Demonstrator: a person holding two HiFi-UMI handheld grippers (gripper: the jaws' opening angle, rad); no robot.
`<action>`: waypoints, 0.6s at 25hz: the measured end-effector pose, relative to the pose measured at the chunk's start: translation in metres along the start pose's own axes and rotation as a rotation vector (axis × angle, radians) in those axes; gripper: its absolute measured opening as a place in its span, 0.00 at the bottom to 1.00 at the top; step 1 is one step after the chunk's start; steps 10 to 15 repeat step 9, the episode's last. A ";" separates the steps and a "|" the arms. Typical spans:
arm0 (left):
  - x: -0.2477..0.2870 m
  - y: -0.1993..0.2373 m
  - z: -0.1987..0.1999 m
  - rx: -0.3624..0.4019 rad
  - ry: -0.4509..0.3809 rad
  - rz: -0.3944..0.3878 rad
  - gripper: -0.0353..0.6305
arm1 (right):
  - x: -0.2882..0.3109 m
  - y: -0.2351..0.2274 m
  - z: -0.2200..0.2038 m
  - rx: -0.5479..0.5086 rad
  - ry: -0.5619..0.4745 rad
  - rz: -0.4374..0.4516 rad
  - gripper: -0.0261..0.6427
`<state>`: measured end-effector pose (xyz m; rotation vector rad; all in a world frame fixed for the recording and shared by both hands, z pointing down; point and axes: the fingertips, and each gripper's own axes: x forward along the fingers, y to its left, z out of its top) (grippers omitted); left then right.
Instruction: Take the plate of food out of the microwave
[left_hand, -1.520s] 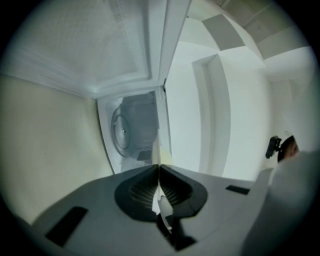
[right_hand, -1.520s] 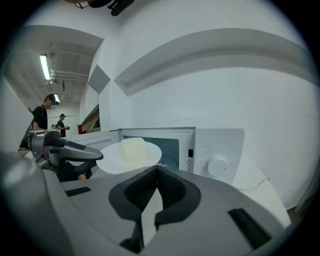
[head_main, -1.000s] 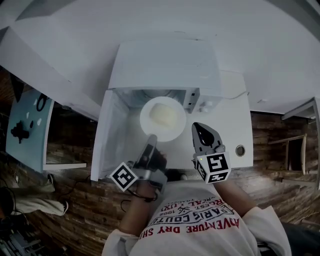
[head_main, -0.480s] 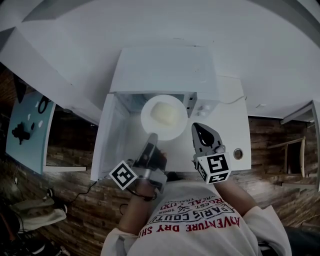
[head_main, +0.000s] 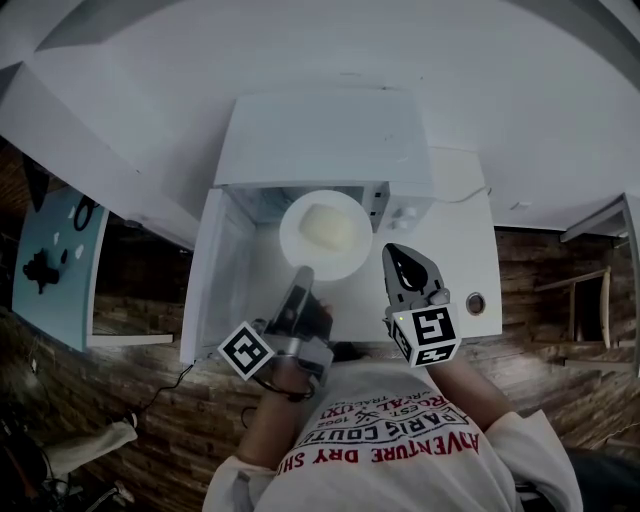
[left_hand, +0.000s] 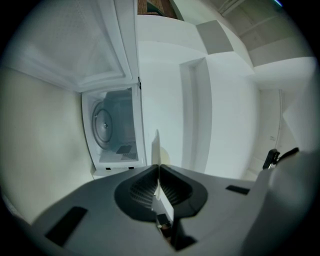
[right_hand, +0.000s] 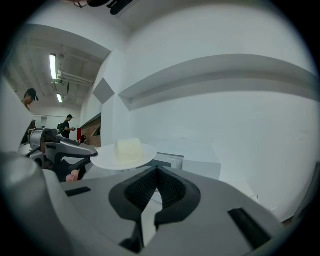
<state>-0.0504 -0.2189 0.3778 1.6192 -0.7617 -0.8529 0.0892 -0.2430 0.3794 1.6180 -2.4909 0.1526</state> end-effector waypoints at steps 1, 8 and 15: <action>0.000 0.001 0.001 0.002 -0.001 0.002 0.07 | 0.000 0.001 0.000 0.000 0.001 0.000 0.05; -0.002 0.001 0.005 0.020 -0.015 0.011 0.07 | -0.001 0.003 0.000 -0.001 0.010 -0.008 0.05; -0.003 0.001 0.005 0.024 -0.017 0.013 0.07 | -0.001 0.004 0.000 -0.001 0.011 -0.010 0.05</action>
